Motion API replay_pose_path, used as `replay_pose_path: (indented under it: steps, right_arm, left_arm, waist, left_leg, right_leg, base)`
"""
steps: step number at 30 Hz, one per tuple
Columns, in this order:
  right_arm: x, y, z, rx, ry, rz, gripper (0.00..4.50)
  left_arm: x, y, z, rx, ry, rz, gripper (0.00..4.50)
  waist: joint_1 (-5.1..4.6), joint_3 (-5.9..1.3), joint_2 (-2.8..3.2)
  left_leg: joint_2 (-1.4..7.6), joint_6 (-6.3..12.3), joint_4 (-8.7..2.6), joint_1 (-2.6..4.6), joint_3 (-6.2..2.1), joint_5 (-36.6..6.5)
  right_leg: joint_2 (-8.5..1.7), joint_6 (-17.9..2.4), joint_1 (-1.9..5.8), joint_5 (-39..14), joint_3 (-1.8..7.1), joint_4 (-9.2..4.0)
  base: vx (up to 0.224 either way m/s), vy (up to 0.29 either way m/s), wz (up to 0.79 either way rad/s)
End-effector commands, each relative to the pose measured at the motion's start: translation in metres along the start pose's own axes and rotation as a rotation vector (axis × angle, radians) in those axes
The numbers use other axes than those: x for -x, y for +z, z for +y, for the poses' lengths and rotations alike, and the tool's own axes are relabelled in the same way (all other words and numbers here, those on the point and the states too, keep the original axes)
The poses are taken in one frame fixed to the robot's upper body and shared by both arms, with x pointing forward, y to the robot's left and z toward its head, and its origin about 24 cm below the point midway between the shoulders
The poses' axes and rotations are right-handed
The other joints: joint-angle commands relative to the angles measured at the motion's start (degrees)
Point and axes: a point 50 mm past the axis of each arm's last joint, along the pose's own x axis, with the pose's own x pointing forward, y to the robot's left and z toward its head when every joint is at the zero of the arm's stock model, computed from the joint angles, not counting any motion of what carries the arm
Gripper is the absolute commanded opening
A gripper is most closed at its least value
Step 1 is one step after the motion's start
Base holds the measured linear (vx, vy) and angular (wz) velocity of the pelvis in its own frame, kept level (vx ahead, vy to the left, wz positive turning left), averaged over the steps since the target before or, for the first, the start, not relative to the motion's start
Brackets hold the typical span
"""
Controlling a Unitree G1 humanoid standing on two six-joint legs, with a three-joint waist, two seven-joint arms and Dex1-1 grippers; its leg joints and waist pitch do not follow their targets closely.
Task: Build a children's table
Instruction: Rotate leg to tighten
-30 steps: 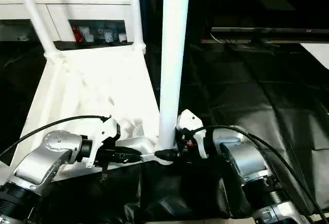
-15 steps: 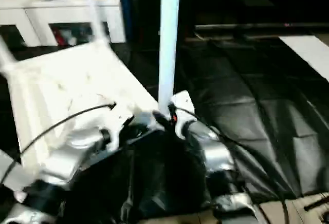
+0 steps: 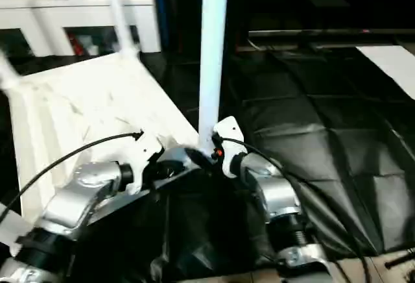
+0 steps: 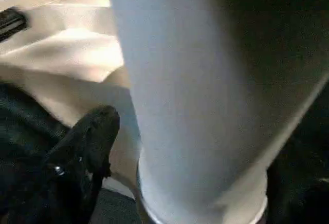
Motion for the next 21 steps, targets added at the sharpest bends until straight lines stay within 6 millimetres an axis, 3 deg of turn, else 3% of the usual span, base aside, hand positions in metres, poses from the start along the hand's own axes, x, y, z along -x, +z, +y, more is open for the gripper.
replay_pose_path:
  steps: [1,8,12,21]
  right_arm:
    - [0.001,-0.002,0.016,0.043,0.193,0.028,4.10]
    - [0.022,-0.005,0.022,0.094,0.409,0.086,3.97]
    - [0.025,-0.006,0.026,0.095,0.470,0.099,3.75]
    - [0.029,-0.009,0.032,0.097,0.542,0.126,2.98]
  left_arm:
    - [-0.002,0.024,-0.016,-0.085,-0.156,-0.100,0.00]
    - [0.006,0.021,-0.017,-0.079,-0.236,-0.087,0.00]
    - [0.008,0.019,-0.019,-0.072,-0.276,-0.080,0.00]
    - [0.012,0.017,-0.020,-0.068,-0.332,-0.058,0.00]
  waist:
    - [0.21,-3.47,-0.19]
    - [1.54,-3.25,-0.16]
    - [1.57,-3.22,-0.25]
    - [1.62,-3.37,-0.28]
  left_leg:
    - [3.28,4.20,-4.15,1.42,-1.42,-9.54]
    - [3.44,3.24,-4.38,1.72,-1.35,-11.40]
    - [3.42,2.56,-4.48,1.70,-1.44,-12.36]
    - [3.39,3.14,-4.37,1.49,-1.48,-10.46]
  right_leg:
    - [-2.41,-14.93,2.32,-4.13,1.45,-3.58]
    - [-2.39,-14.74,2.12,-6.55,1.54,-3.76]
    - [-2.49,-14.34,2.07,-8.66,1.56,-3.90]
    - [-2.48,-14.66,2.22,-6.73,1.47,-3.62]
  base:
    - [0.000,0.000,0.00]
    - [0.000,0.000,0.00]
    - [0.000,0.000,0.00]
    - [0.000,0.000,0.00]
